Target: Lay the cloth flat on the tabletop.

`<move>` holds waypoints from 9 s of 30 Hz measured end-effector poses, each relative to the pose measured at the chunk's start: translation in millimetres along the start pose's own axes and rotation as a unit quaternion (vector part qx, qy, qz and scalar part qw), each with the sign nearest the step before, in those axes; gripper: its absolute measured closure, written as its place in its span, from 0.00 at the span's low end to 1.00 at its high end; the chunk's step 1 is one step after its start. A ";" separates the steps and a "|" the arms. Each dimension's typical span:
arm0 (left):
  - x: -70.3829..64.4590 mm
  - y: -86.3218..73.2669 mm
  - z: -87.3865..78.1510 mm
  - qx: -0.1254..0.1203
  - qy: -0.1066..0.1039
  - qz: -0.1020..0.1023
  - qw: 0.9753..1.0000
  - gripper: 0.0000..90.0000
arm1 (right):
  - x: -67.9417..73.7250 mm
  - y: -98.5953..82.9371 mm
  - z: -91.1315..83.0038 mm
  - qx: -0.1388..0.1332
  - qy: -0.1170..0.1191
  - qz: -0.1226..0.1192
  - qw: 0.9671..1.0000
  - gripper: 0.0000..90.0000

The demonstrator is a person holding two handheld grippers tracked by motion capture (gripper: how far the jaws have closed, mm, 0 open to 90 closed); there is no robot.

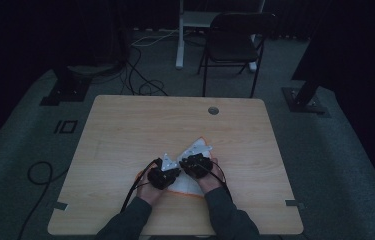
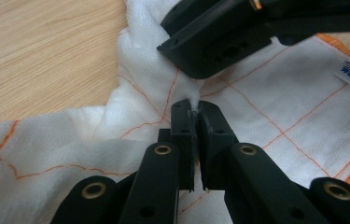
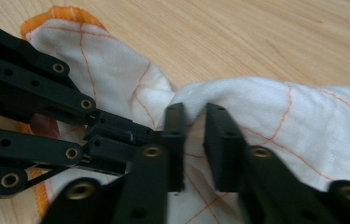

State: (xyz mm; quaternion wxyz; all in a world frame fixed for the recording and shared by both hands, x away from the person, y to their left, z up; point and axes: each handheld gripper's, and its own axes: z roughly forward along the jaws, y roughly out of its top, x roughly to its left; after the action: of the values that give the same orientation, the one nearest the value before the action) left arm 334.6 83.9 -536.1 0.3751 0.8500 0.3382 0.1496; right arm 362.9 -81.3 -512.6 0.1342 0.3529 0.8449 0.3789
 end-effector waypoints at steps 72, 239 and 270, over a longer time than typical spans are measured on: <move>60.1 9.3 -52.2 -0.032 0.089 -0.083 0.992 0.95 | -8.6 -35.0 -33.5 -0.019 -0.047 0.000 0.999 0.94; 121.6 0.6 -17.1 0.009 0.089 -0.176 0.980 0.71 | -36.5 -32.5 -9.0 0.054 -0.058 0.032 0.996 0.91; 96.5 17.0 -24.4 -0.007 0.067 -0.129 0.989 0.97 | -36.4 -35.3 -9.3 0.044 -0.059 0.033 0.997 0.91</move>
State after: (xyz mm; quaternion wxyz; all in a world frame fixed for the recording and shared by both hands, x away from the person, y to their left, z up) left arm 400.2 155.0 -507.0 0.3737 0.7845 0.4685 0.1593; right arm 366.9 -128.1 -533.8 0.1554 0.4083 0.8392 0.3240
